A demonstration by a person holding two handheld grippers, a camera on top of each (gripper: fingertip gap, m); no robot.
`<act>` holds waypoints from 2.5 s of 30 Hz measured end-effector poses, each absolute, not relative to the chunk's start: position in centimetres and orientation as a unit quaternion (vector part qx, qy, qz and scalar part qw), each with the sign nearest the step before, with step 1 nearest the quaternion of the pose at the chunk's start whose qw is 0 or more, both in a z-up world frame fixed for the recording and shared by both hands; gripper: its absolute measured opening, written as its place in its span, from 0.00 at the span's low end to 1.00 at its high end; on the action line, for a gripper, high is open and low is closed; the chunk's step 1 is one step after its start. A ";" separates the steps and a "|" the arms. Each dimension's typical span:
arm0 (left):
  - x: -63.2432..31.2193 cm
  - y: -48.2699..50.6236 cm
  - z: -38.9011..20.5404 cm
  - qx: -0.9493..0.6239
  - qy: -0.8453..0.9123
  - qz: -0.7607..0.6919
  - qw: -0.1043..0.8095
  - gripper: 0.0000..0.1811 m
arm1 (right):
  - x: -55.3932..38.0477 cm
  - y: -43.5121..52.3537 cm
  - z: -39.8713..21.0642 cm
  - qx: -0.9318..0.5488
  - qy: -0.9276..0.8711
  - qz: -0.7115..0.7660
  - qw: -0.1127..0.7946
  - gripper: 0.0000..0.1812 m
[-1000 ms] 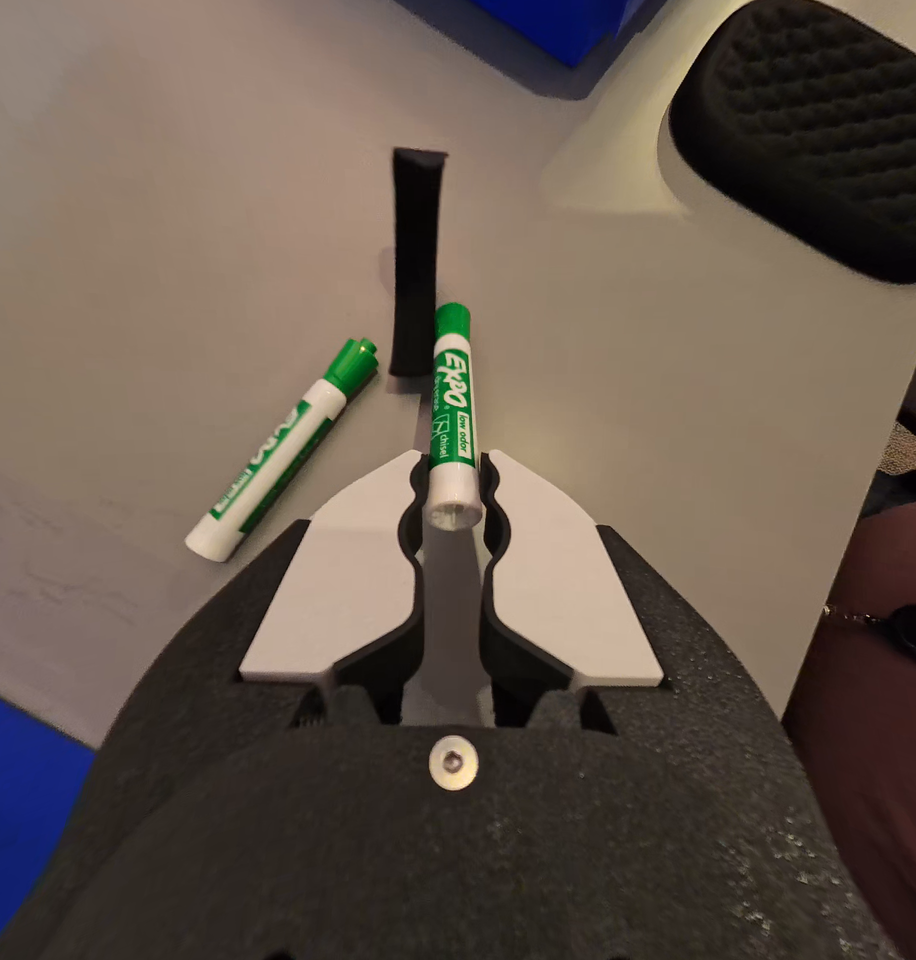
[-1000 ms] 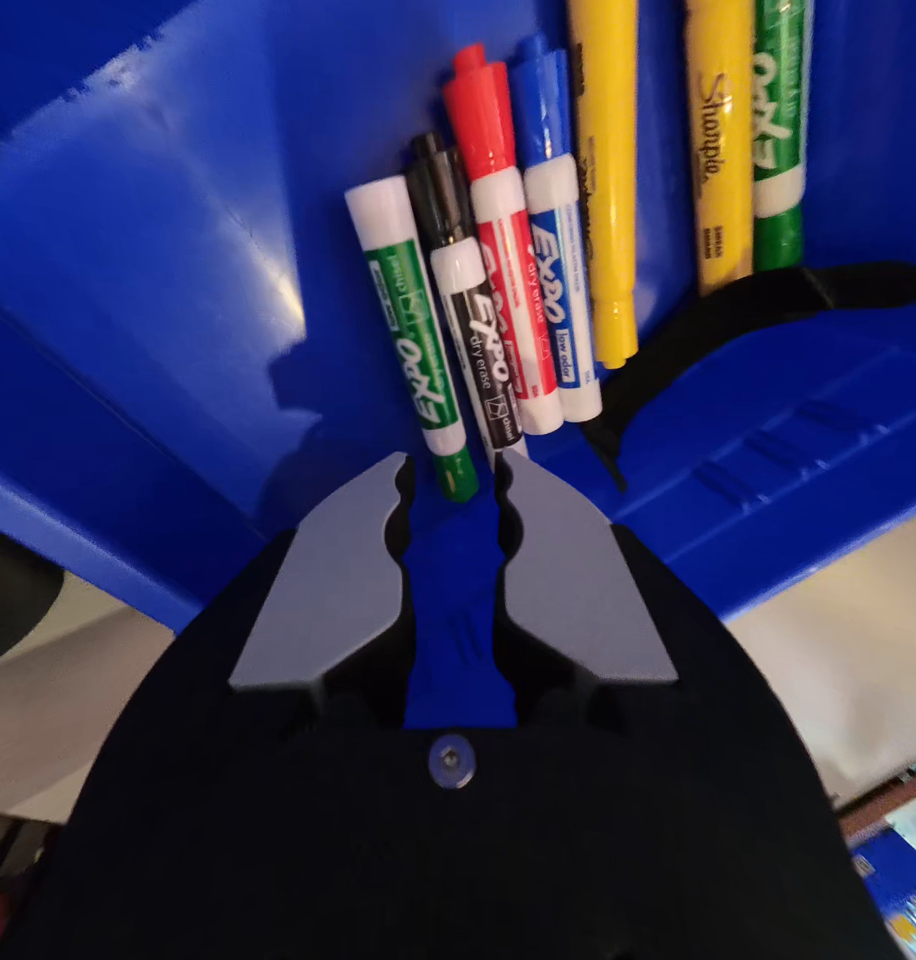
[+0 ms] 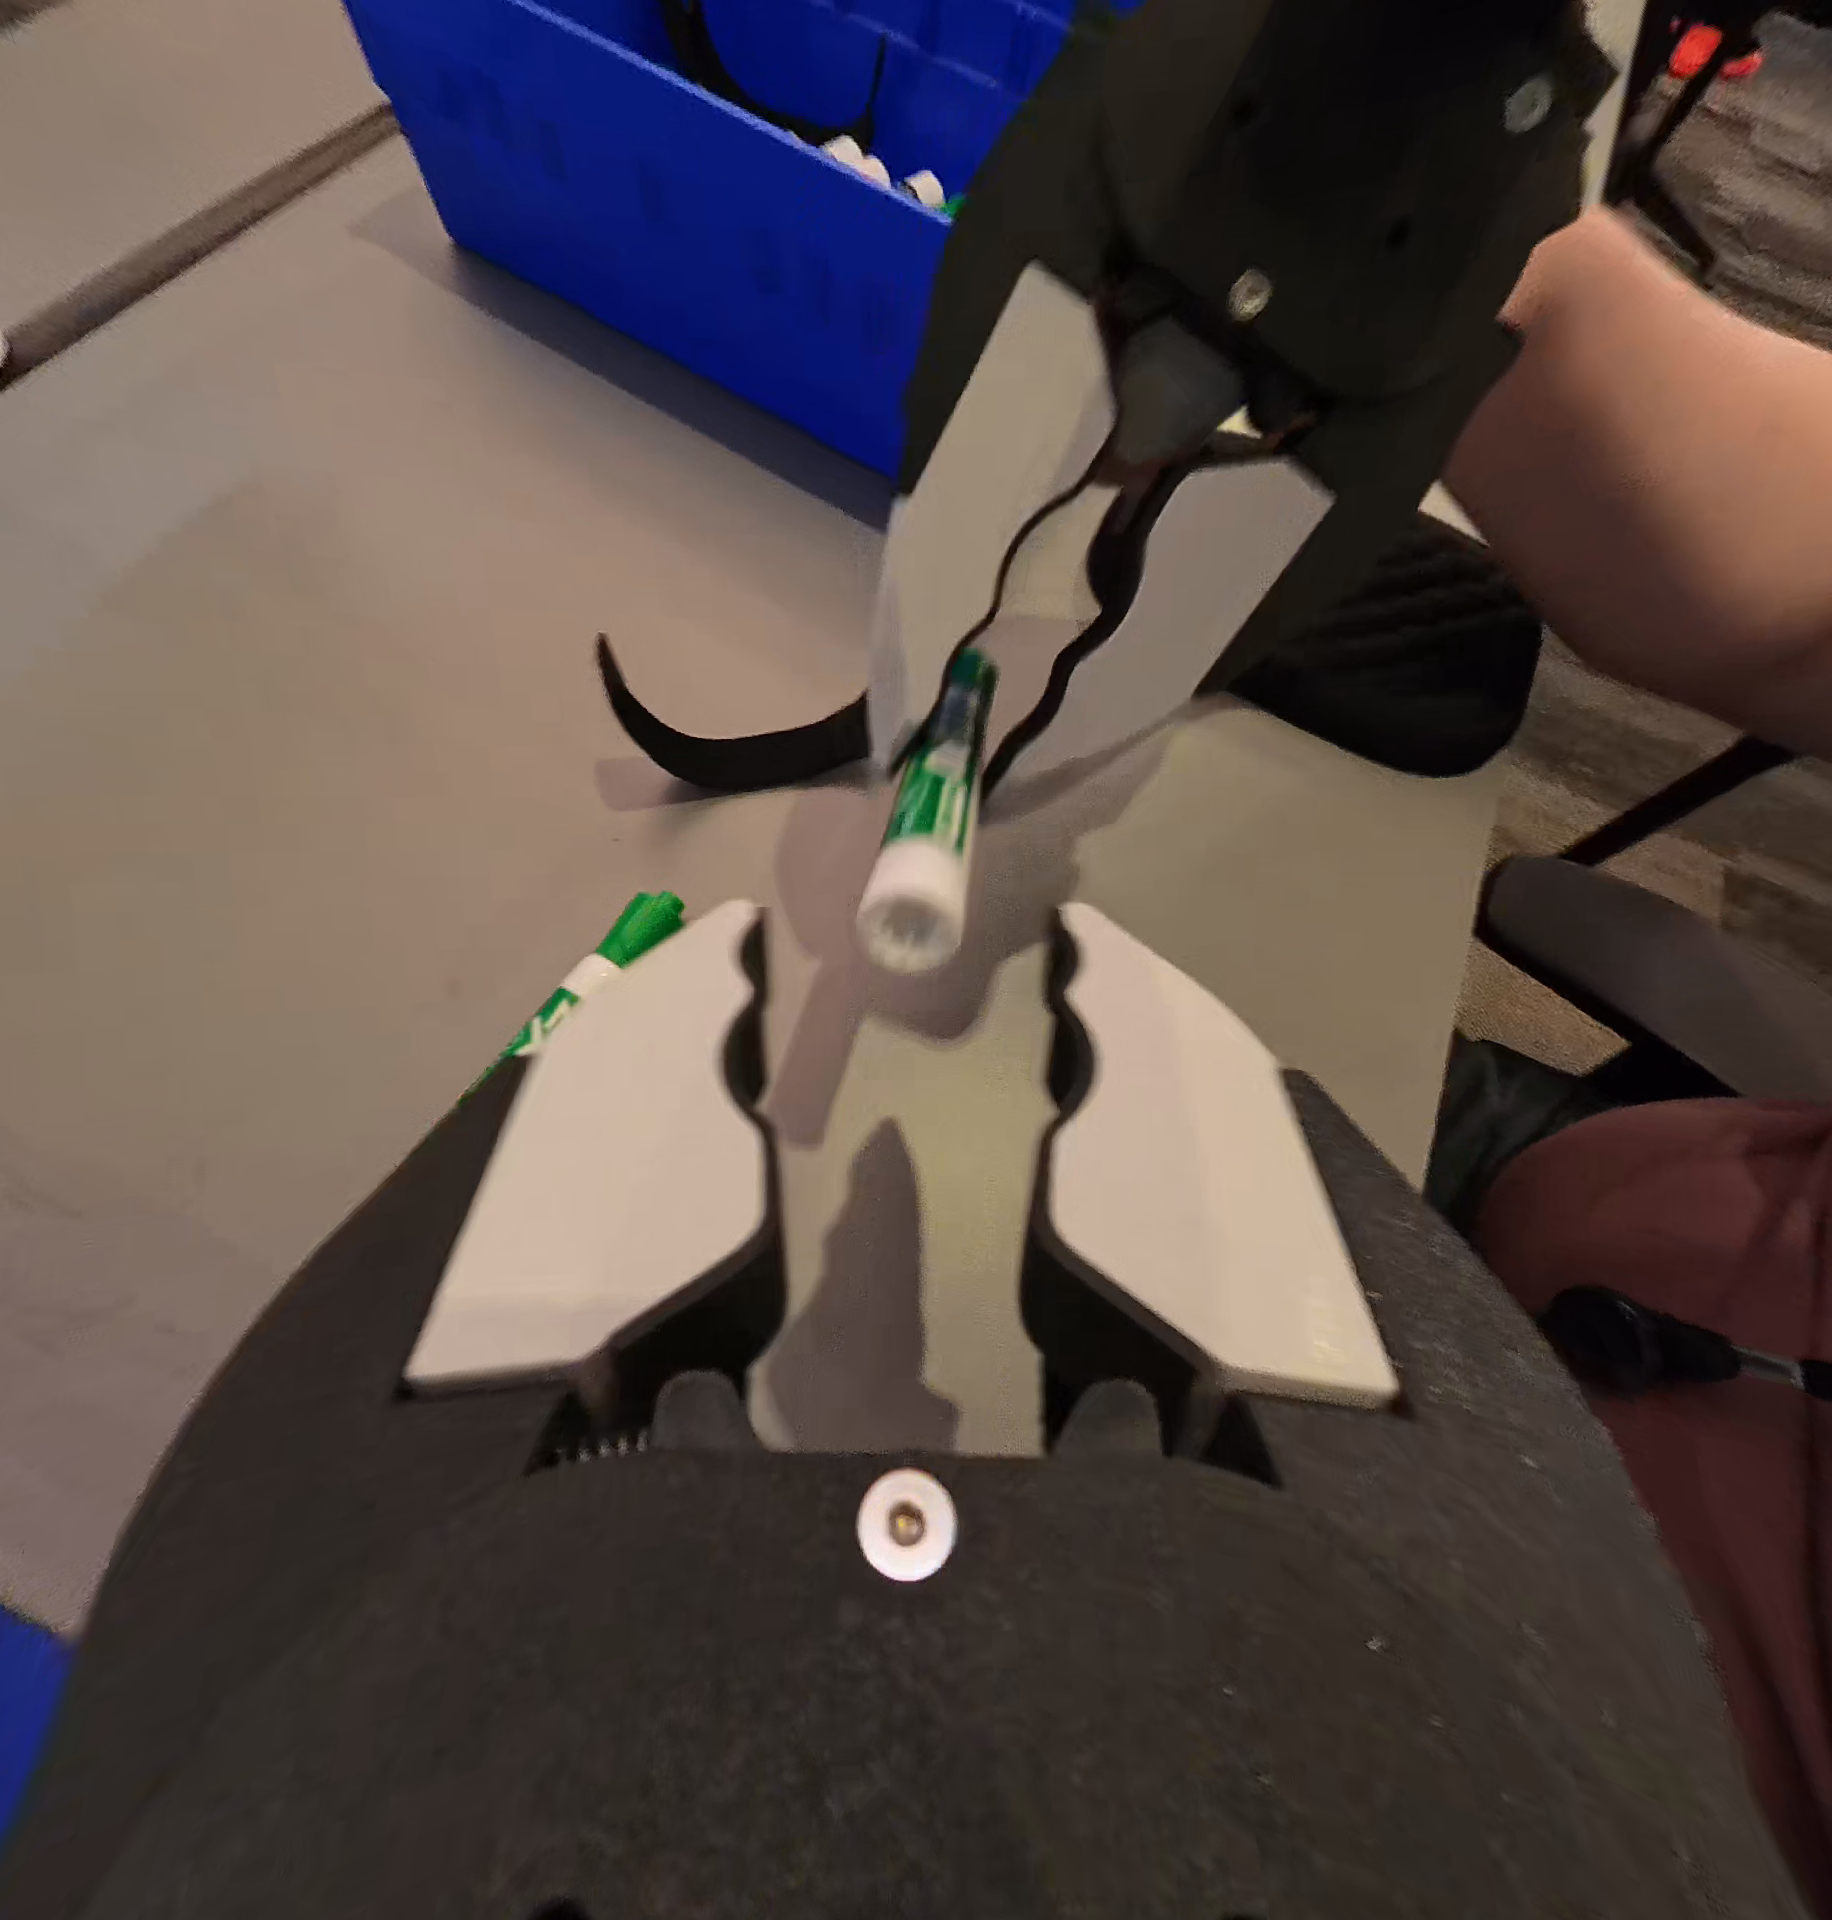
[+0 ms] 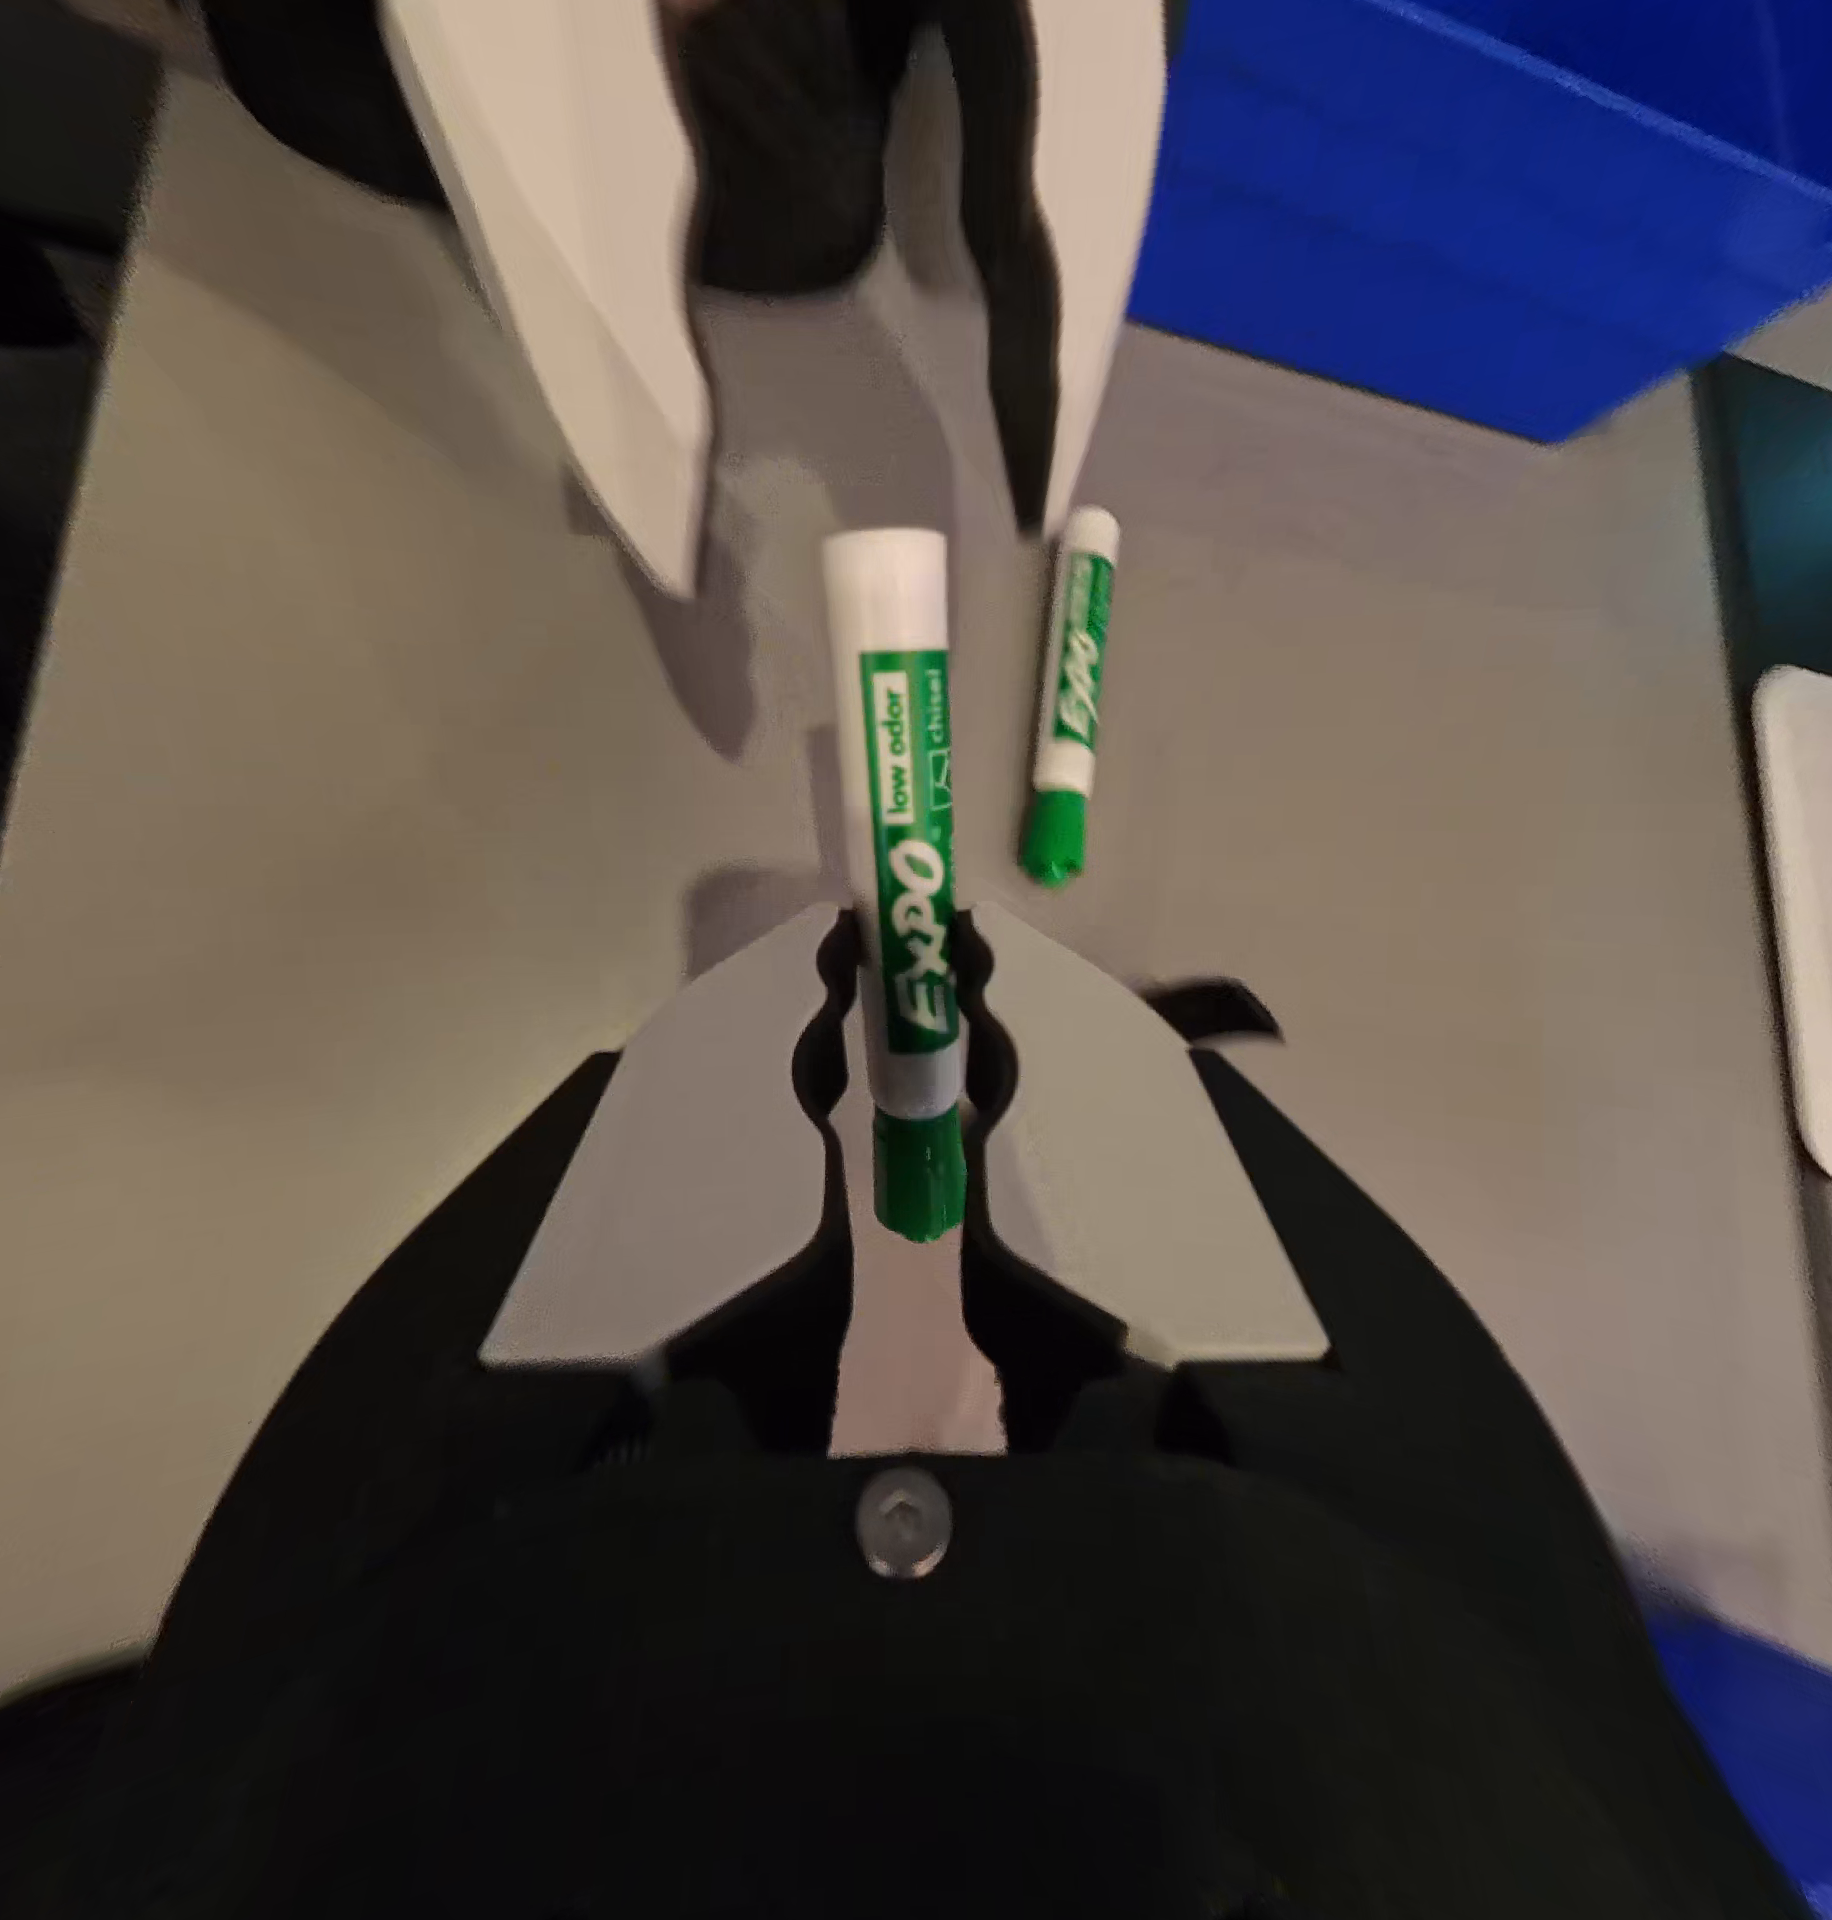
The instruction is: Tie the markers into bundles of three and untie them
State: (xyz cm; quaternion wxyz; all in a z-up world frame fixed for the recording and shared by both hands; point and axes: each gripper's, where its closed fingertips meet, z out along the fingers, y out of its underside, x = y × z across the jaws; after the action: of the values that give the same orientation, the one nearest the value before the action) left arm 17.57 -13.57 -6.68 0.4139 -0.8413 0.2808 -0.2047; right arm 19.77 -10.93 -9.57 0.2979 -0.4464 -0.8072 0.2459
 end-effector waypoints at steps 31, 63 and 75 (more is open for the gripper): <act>9.3 -8.2 -15.8 -0.861 0.428 0.052 0.271 0.38 | 39.9 11.9 -11.7 -0.684 -0.693 -0.014 0.228 0.27; 9.1 -10.0 -16.4 -0.831 0.510 0.186 0.119 0.10 | 38.5 5.2 -11.0 -0.637 -0.722 0.019 0.270 0.19; 12.9 -7.5 -9.8 -0.861 0.470 0.080 0.178 0.10 | 39.6 6.5 -6.1 -0.650 -0.616 0.172 0.409 0.12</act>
State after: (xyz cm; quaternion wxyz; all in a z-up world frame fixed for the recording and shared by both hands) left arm 12.93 -7.48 -9.78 0.1785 -0.8608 0.4699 0.0800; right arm 39.57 6.52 -6.05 0.4090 -0.6505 -0.6163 0.1722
